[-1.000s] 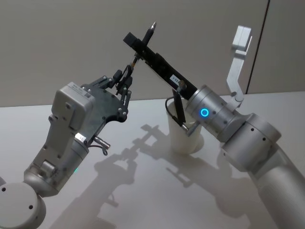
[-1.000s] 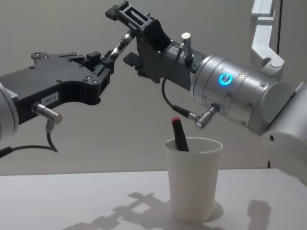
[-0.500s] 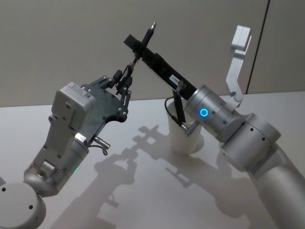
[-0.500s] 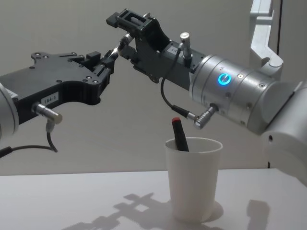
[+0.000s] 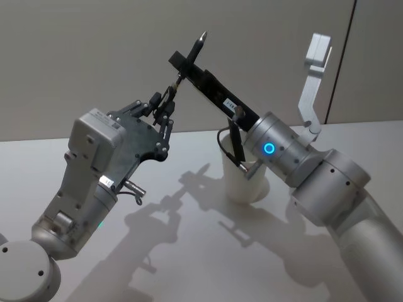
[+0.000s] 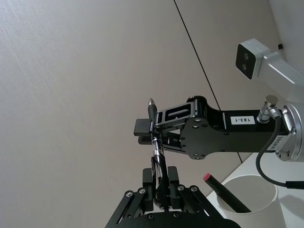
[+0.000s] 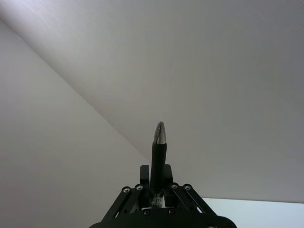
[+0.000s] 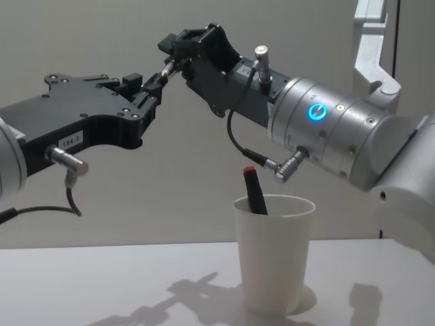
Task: Place the pen into the pen holder.
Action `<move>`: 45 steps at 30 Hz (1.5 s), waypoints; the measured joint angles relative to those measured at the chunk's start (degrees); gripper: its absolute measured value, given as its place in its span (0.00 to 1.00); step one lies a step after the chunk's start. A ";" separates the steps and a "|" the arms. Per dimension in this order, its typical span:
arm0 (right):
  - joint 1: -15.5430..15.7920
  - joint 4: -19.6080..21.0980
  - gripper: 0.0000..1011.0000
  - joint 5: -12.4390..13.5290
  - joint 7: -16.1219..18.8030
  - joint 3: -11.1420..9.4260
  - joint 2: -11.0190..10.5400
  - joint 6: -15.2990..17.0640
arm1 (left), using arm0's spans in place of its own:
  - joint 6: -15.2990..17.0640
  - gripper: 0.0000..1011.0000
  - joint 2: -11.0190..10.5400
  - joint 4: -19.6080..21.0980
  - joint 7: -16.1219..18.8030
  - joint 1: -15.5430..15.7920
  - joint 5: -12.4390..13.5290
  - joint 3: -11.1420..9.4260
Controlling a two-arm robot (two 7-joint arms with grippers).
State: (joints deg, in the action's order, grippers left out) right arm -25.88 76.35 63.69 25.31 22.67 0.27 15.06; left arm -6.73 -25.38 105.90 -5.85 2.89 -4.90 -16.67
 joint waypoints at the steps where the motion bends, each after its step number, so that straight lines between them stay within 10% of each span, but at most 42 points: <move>1: 0.00 0.00 0.14 0.01 0.05 0.00 0.00 0.00 | 0.00 0.19 0.00 0.00 0.00 0.00 0.00 0.00; 45: 0.00 0.01 0.13 -0.01 -0.03 -0.01 0.00 0.00 | -0.02 0.19 0.00 0.01 0.00 0.00 0.00 0.00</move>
State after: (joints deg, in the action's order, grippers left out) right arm -25.87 76.36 63.69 25.27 22.66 0.26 15.06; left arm -6.75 -25.38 105.91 -5.85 2.89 -4.90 -16.67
